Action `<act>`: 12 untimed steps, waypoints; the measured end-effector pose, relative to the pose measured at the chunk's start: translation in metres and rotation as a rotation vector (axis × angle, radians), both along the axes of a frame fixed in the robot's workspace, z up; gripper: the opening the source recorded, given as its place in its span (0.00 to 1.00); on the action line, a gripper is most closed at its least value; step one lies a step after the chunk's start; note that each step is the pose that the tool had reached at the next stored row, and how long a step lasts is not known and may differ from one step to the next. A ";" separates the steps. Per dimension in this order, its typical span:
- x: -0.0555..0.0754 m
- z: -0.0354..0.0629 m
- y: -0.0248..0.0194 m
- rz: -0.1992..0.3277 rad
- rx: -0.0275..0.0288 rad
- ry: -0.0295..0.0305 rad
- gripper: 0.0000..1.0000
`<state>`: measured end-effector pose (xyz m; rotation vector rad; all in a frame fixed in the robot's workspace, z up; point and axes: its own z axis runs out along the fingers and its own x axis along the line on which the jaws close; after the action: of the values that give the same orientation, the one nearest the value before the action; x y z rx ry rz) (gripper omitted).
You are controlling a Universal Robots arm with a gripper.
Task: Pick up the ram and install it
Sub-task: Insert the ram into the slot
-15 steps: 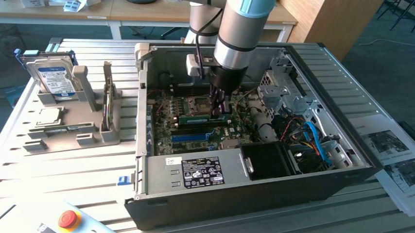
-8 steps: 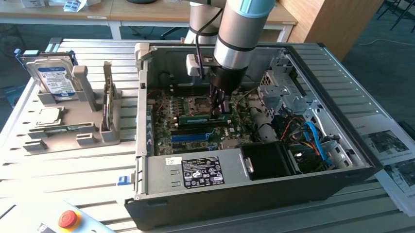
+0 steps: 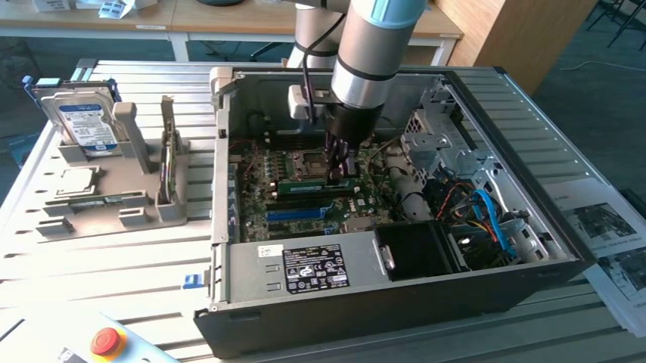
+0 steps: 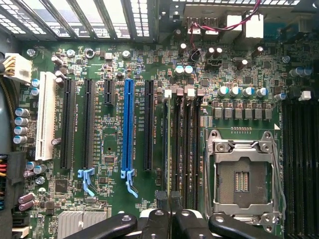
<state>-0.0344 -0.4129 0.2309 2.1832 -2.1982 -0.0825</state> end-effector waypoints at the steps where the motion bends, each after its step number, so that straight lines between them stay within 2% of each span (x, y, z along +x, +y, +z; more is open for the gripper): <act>1: 0.000 -0.0002 0.0000 0.000 0.0001 0.0000 0.12; 12: 0.000 -0.0026 0.0000 0.000 -0.0001 0.0000 0.12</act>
<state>-0.0344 -0.4129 0.2283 2.1832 -2.1981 -0.0824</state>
